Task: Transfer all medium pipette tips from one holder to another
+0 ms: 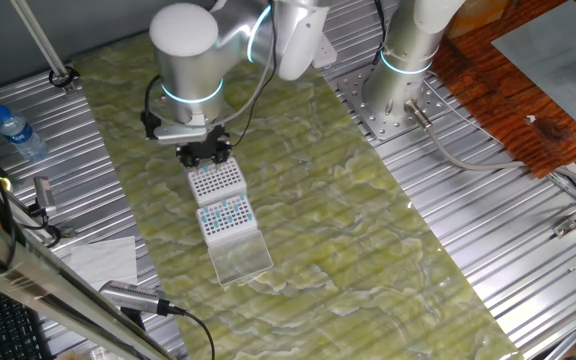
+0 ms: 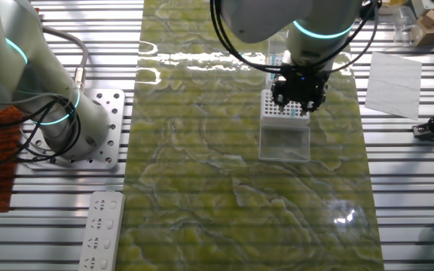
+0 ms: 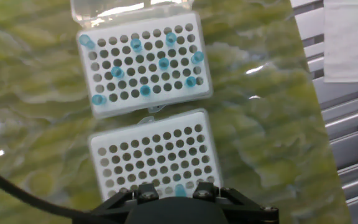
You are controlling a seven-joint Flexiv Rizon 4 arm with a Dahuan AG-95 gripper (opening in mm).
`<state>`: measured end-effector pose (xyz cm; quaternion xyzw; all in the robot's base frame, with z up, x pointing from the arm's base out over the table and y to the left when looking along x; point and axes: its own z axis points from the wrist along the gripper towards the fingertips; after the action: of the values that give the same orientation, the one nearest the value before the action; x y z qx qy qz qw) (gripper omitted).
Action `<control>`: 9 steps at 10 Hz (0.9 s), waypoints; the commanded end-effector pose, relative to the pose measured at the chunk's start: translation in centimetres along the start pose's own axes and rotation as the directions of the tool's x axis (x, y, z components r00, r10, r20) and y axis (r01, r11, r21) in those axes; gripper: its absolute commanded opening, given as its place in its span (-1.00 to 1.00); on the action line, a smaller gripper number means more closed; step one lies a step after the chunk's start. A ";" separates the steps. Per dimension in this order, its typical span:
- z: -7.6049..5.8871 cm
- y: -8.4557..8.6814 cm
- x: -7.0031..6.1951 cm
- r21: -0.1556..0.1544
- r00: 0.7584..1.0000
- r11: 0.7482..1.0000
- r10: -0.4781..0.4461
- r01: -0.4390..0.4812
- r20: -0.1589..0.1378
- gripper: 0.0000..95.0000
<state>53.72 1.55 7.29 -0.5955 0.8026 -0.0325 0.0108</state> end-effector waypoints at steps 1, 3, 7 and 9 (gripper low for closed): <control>0.0 0.0 0.0 0.000 1.000 1.000 0.004 -0.004 0.000 -1.00; -0.2 0.1 0.2 -0.002 1.000 1.000 -0.008 0.008 -0.010 -1.00; -2.4 0.0 0.7 -0.011 0.999 1.000 -0.027 0.027 -0.029 -1.00; -3.7 -0.3 0.5 -0.019 0.999 0.999 -0.029 0.028 -0.043 -1.00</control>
<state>53.34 1.15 11.60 -0.6070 0.7938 -0.0357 -0.0149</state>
